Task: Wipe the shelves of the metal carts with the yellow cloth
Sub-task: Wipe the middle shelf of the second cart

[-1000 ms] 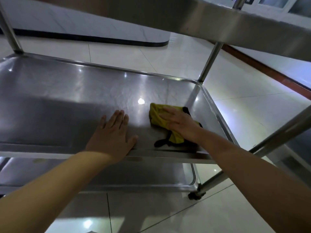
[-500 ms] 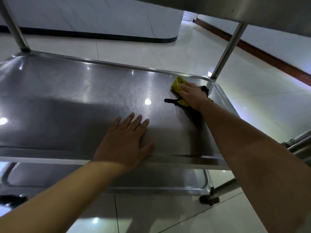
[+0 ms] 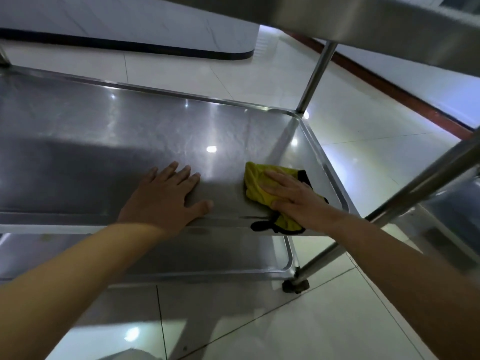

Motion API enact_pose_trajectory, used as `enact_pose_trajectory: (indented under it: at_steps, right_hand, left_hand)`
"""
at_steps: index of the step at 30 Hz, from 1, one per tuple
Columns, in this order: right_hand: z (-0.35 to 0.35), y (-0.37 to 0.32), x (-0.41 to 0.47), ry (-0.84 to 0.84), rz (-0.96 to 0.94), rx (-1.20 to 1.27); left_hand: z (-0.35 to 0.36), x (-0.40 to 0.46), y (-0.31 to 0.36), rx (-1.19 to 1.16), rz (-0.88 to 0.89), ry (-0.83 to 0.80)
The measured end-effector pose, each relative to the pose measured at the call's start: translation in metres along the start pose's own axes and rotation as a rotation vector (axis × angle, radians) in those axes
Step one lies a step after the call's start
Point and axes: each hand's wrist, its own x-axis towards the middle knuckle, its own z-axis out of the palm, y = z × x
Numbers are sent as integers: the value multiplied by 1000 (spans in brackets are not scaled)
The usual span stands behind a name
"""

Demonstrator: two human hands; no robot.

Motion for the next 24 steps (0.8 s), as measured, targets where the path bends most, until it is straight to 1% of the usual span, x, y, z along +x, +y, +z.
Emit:
enact_pose_trajectory:
  at_steps: [3, 7, 13, 15, 17, 19, 22, 24]
  right_hand:
    - [4, 10, -32, -8, -68, 110]
    - [-2, 15, -26, 8, 39, 194]
    - [-22, 38, 45, 188, 185, 77]
    - [-29, 53, 73, 221, 213, 95]
    - [-35, 65, 97, 260, 192, 138]
    - [-43, 78, 119, 266, 219, 121]
    - [-51, 92, 143, 214, 284, -69]
    - [-53, 94, 146, 206, 317, -90]
  left_hand:
    - [0, -2, 2, 21, 11, -36]
    - [2, -1, 8, 38, 25, -38]
    - [11, 5, 7, -2, 42, -24]
    - [11, 6, 6, -3, 43, -1]
    - [12, 6, 6, -9, 39, 8]
    - [12, 8, 6, -20, 35, 10]
    - [12, 10, 8, -18, 20, 25]
    - [10, 12, 9, -23, 11, 29]
